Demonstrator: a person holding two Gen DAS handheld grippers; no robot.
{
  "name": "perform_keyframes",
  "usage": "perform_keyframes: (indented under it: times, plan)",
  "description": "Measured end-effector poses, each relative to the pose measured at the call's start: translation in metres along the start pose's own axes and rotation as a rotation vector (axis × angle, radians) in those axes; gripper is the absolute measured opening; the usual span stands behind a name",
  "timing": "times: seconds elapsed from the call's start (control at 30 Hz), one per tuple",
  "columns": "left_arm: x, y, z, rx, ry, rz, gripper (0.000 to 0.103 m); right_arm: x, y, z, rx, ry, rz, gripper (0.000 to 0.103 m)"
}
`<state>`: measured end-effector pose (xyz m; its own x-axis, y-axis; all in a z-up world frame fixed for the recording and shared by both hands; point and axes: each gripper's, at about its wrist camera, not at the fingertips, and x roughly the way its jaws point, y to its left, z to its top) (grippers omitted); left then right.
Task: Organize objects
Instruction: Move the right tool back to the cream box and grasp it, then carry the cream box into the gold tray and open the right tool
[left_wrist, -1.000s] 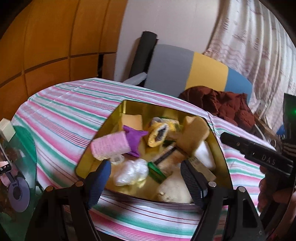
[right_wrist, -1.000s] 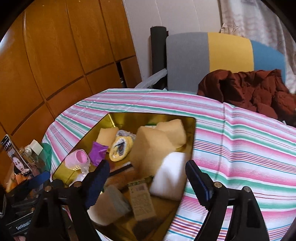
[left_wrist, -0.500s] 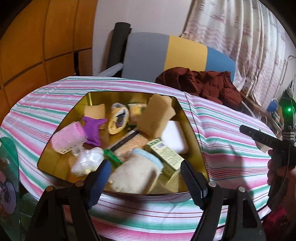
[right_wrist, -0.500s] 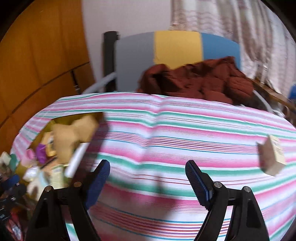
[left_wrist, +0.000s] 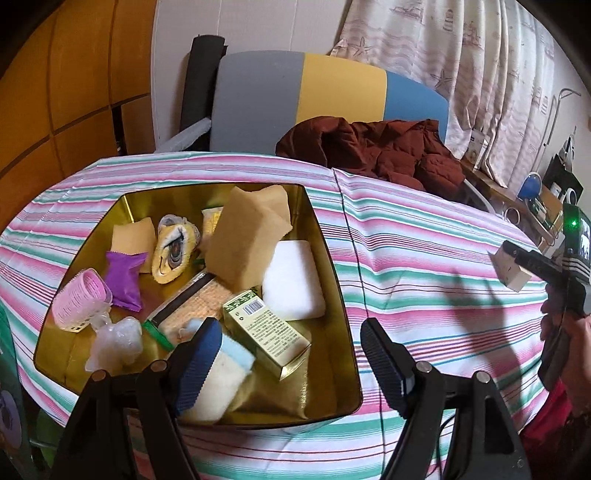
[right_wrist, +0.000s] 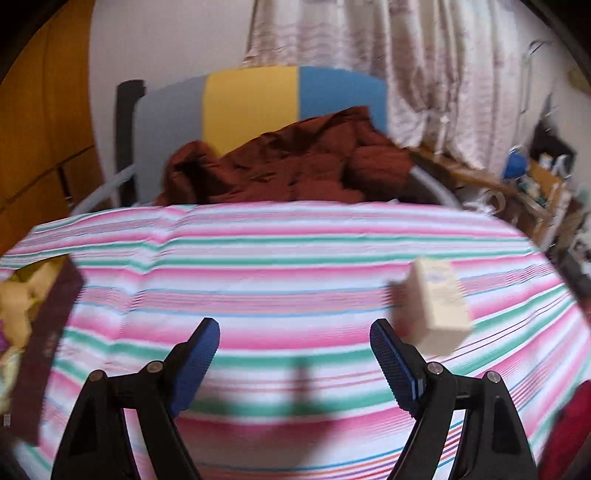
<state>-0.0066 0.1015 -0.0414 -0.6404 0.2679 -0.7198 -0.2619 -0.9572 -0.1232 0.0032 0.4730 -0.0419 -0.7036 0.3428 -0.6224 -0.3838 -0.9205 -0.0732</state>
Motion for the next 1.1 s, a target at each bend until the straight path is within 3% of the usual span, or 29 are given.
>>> perform_keyframes:
  times: [0.23,0.4,0.53,0.6,0.67,0.73,0.83,0.9,0.97,1.03,1.1]
  plan:
    - [-0.004,0.0,-0.003,0.001,-0.008,0.02,0.079,0.038,-0.061,0.024,0.074,0.044,-0.166,0.089]
    - [-0.006,0.0,-0.003,0.018,-0.015,0.036,0.079,0.066,-0.085,0.022,0.109,0.113,-0.172,0.088]
    - [-0.005,0.005,-0.003,0.003,-0.015,0.039,0.079,0.078,-0.089,0.018,0.119,0.141,-0.153,0.075]
    - [-0.006,0.009,-0.004,-0.001,-0.017,0.043,0.079,0.078,-0.083,0.017,0.097,0.134,-0.144,0.064]
    - [-0.006,0.011,-0.004,-0.007,-0.02,0.043,0.079,0.079,-0.077,0.019,0.066,0.138,-0.154,0.046]
    - [-0.007,0.013,-0.005,-0.014,-0.021,0.046,0.079,0.079,-0.074,0.02,0.056,0.142,-0.148,0.04]
    - [-0.01,0.016,-0.006,-0.014,-0.027,0.048,0.079,0.078,-0.075,0.02,0.074,0.142,-0.135,0.04]
    - [-0.013,0.018,-0.008,-0.01,-0.034,0.053,0.079,0.077,-0.077,0.019,0.078,0.143,-0.13,0.047]
    - [-0.015,0.02,-0.008,-0.011,-0.04,0.057,0.079,0.077,-0.081,0.017,0.096,0.153,-0.151,0.096]
    - [-0.016,0.022,-0.009,-0.017,-0.041,0.061,0.079,0.075,-0.089,0.014,0.125,0.137,-0.169,0.099]
    - [-0.015,0.024,-0.009,-0.023,-0.039,0.059,0.079,0.078,-0.096,0.01,0.167,0.154,-0.129,0.095]
